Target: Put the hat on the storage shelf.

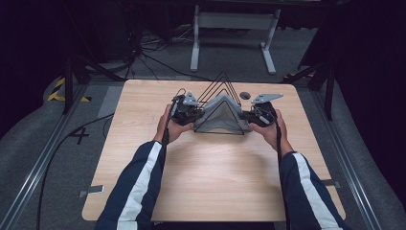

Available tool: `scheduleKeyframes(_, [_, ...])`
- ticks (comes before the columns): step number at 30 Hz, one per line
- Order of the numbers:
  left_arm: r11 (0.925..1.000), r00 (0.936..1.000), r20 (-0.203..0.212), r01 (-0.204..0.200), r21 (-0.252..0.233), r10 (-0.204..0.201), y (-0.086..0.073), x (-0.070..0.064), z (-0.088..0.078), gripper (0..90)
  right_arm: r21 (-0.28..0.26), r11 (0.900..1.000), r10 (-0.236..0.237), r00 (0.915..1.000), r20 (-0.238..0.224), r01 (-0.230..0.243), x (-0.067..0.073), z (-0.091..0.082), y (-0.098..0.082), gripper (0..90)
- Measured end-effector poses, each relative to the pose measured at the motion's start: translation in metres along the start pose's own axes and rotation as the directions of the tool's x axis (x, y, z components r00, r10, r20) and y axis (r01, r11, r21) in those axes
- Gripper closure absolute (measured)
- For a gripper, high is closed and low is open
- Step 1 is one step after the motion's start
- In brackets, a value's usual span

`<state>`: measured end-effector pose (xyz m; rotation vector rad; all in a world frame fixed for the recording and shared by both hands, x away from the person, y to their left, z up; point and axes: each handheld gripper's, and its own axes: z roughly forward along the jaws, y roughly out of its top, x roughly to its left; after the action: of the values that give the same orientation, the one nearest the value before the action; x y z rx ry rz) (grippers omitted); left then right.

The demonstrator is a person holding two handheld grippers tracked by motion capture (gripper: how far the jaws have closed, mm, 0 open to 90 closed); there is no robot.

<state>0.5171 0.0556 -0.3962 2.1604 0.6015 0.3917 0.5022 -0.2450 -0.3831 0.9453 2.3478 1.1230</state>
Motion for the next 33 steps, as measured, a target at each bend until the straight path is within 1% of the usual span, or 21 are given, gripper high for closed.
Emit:
scheduleKeyframes(3, [0.9999, 0.9999, -0.008, -0.011, 0.012, 0.011, 0.000, -0.001, 0.004, 84.7, 0.006, 1.000, 0.000, 1.0000, 0.003, 0.000, 0.001, 0.003, -0.003, 84.7])
scheduleKeyframes(6, [0.9999, 0.9999, -0.013, -0.008, 0.014, 0.008, 0.001, 0.000, 0.001, 84.6, 0.008, 1.000, -0.005, 1.0000, 0.007, 0.004, 0.000, 0.002, -0.003, 84.7])
scheduleKeyframes(7, [0.9998, 0.9997, -0.019, -0.018, 0.012, 0.018, 0.002, 0.001, -0.001, 84.6, 0.010, 1.000, -0.008, 0.9999, 0.012, 0.008, 0.001, 0.001, -0.002, 84.6])
scheduleKeyframes(10, [0.9998, 0.9994, -0.028, -0.019, 0.001, 0.019, 0.002, 0.001, -0.010, 84.1, 0.002, 1.000, -0.010, 0.9997, 0.021, 0.010, 0.001, -0.005, -0.001, 84.3])
scheduleKeyframes(13, [0.9996, 0.9989, -0.039, -0.028, 0.002, 0.028, 0.003, 0.001, -0.018, 83.4, -0.003, 1.000, -0.007, 0.9996, 0.028, 0.008, 0.001, -0.011, -0.001, 83.2])
scheduleKeyframes(15, [0.9985, 0.9967, -0.062, -0.051, 0.020, 0.053, 0.004, 0.001, -0.023, 82.1, 0.009, 1.000, -0.015, 0.9991, 0.039, 0.015, 0.002, -0.012, -0.001, 81.3])
scheduleKeyframes(18, [0.9983, 0.9956, -0.074, -0.057, 0.015, 0.058, 0.003, 0.000, -0.035, 82.1, 0.009, 1.000, -0.024, 0.9983, 0.054, 0.023, 0.003, -0.018, 0.000, 79.8])
scheduleKeyframes(19, [0.9981, 0.9952, -0.076, -0.060, 0.013, 0.060, 0.002, 0.000, -0.038, 82.2, 0.002, 1.000, -0.020, 0.9981, 0.058, 0.019, 0.003, -0.022, 0.001, 79.5])
scheduleKeyframes(20, [0.9978, 0.9947, -0.079, -0.065, 0.016, 0.066, 0.002, 0.000, -0.043, 82.4, -0.002, 1.000, -0.017, 0.9981, 0.060, 0.017, 0.003, -0.024, 0.001, 79.3])
scheduleKeyframes(22, [0.9966, 0.9928, -0.088, -0.080, 0.015, 0.081, 0.000, 0.000, -0.050, 82.7, 0.005, 1.000, -0.031, 0.9971, 0.069, 0.031, 0.004, -0.028, 0.001, 79.0])
scheduleKeyframes(23, [0.9969, 0.9931, -0.088, -0.077, 0.017, 0.078, -0.001, -0.001, -0.053, 82.9, 0.010, 0.999, -0.035, 0.9967, 0.073, 0.035, 0.005, -0.031, 0.002, 78.5])
scheduleKeyframes(24, [0.9963, 0.9921, -0.092, -0.084, 0.019, 0.085, -0.001, -0.001, -0.056, 83.2, 0.010, 0.999, -0.036, 0.9965, 0.076, 0.036, 0.005, -0.032, 0.002, 78.3])
scheduleKeyframes(25, [0.9964, 0.9918, -0.096, -0.083, 0.017, 0.084, -0.002, -0.002, -0.059, 83.2, 0.010, 0.999, -0.039, 0.9961, 0.079, 0.038, 0.006, -0.034, 0.002, 78.1])
scheduleKeyframes(27, [0.9967, 0.9923, -0.094, -0.079, 0.014, 0.080, -0.005, -0.002, -0.063, 83.6, 0.004, 0.999, -0.036, 0.9964, 0.077, 0.036, 0.008, -0.039, 0.002, 78.1])
scheduleKeyframes(29, [0.9961, 0.9915, -0.096, -0.086, 0.022, 0.087, -0.008, -0.004, -0.068, 83.6, 0.002, 0.999, -0.051, 0.9954, 0.081, 0.051, 0.009, -0.043, 0.002, 77.6])
scheduleKeyframes(31, [0.9953, 0.9908, -0.097, -0.092, 0.030, 0.094, -0.011, -0.004, -0.073, 83.3, 0.008, 0.999, -0.054, 0.9949, 0.085, 0.054, 0.011, -0.047, 0.002, 76.7])
scheduleKeyframes(33, [0.9961, 0.9907, -0.105, -0.084, 0.025, 0.087, -0.014, -0.004, -0.078, 82.5, 0.011, 0.998, -0.067, 0.9936, 0.091, 0.067, 0.012, -0.051, 0.001, 76.4])
